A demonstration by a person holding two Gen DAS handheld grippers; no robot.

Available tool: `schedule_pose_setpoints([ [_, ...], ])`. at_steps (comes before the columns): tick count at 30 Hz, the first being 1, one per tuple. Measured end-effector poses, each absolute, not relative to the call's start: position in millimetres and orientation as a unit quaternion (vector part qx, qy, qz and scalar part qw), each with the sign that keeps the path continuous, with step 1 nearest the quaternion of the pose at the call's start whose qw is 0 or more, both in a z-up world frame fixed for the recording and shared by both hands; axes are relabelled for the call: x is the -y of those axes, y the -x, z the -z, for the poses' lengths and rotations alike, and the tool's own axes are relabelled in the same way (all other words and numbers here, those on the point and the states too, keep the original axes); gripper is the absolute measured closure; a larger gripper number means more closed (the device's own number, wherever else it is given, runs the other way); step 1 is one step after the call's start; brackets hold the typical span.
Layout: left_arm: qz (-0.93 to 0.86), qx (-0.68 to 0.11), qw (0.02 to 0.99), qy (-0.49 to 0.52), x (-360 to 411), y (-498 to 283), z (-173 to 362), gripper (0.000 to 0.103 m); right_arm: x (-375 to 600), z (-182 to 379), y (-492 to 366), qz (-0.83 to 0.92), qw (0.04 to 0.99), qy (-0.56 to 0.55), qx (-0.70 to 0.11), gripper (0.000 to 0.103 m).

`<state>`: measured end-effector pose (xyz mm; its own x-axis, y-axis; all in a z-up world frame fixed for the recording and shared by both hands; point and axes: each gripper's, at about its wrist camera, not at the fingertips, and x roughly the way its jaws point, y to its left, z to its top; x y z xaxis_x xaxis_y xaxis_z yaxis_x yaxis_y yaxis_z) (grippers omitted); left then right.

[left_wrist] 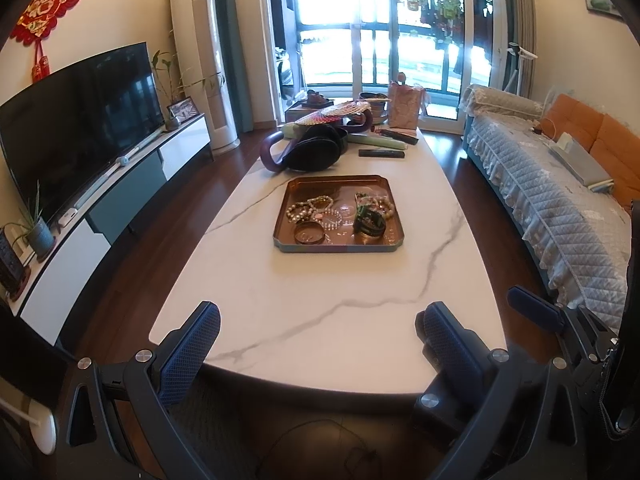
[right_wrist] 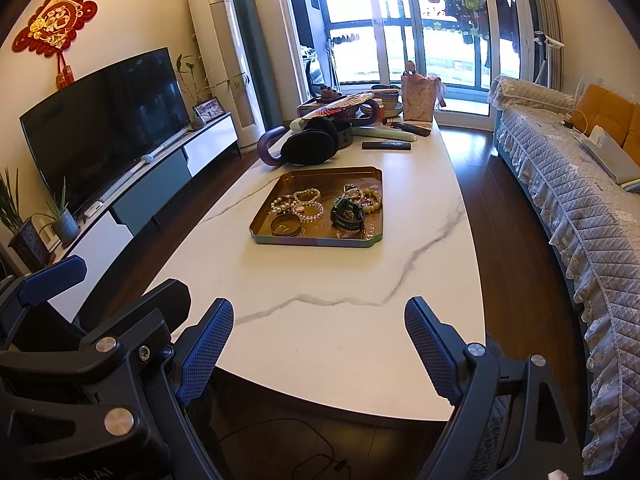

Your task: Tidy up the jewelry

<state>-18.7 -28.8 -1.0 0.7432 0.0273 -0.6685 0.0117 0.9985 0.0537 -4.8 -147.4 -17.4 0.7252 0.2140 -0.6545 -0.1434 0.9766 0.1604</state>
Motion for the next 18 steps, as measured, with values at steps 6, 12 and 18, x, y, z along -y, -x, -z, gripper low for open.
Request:
schedule_pose_setpoints([
  [6,-0.009,-0.354,0.935,-0.027,27.8,22.0,6.7,0.002,146.9,20.9,3.9,-0.094,0.928,-0.05,-0.357,0.017],
  [12,-0.003,-0.356,0.934,-0.043,31.7,20.0,7.2,0.002,151.5,28.4,3.6,-0.086,0.929,-0.065,-0.354,0.017],
  [18,-0.004,-0.361,0.932,-0.04,29.6,17.9,8.9,0.002,150.5,33.1,2.5,-0.09,0.927,-0.062,-0.359,0.017],
])
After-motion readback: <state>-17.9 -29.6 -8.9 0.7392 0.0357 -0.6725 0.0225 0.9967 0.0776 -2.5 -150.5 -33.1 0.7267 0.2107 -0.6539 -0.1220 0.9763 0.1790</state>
